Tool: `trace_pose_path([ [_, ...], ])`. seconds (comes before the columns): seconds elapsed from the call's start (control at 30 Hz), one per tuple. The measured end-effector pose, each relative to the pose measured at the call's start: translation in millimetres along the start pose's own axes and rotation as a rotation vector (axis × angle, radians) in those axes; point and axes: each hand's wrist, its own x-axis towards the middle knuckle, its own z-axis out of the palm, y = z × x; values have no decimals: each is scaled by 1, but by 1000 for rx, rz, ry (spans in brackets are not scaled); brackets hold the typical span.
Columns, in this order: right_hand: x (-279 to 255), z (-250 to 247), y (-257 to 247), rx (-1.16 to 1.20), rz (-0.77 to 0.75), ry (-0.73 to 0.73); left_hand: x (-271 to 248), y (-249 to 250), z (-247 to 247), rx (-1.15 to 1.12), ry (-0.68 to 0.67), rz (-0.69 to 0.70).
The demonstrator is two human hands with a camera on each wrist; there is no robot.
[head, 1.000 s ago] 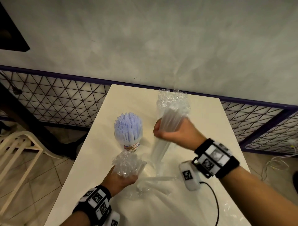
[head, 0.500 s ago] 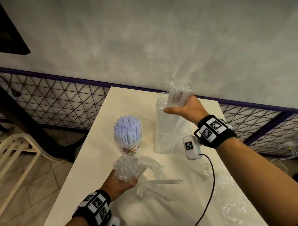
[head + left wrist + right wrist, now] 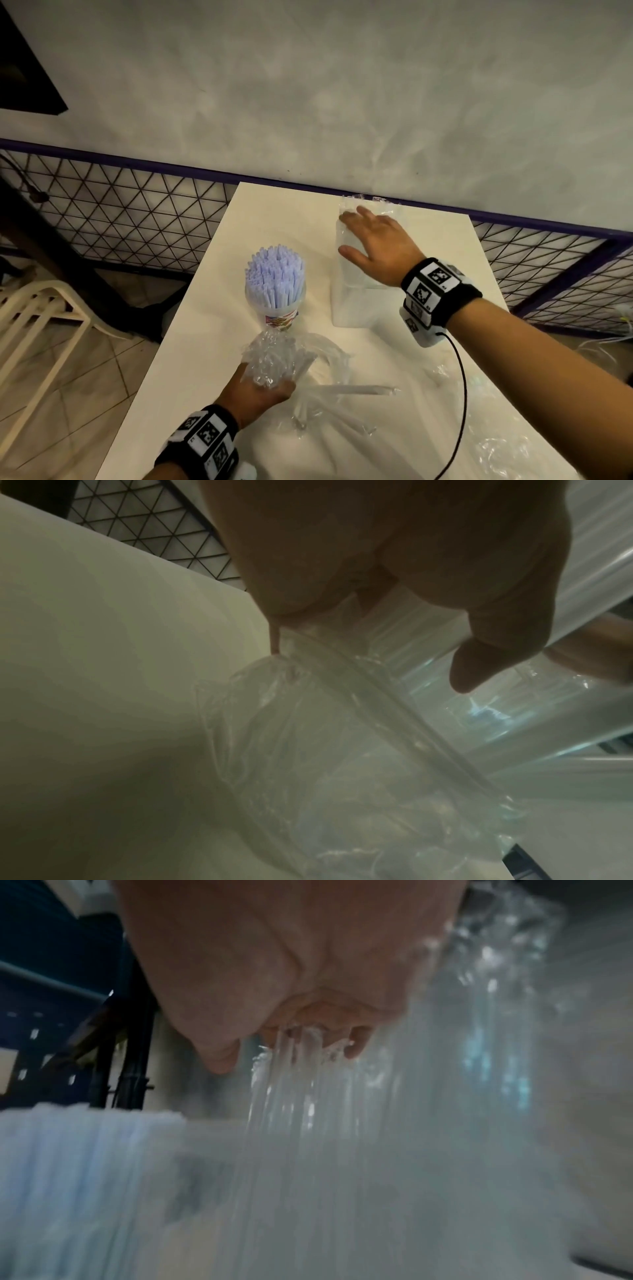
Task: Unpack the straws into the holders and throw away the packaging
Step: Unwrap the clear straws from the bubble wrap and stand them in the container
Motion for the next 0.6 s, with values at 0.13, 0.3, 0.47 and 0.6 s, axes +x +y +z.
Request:
trace_pose_path([
  [0.13, -11, 17, 0, -93, -6, -93, -2, 3, 2, -27, 1, 15],
  [0.3, -14, -2, 6, -97, -3, -93, -7, 13, 4, -58, -17, 52],
  [0.47, -31, 1, 20, -56, 79, -8, -8, 14, 4, -82, -35, 79],
  [0.6, -44, -6, 10, 12, 29, 183, -3, 12, 1, -68, -41, 71],
])
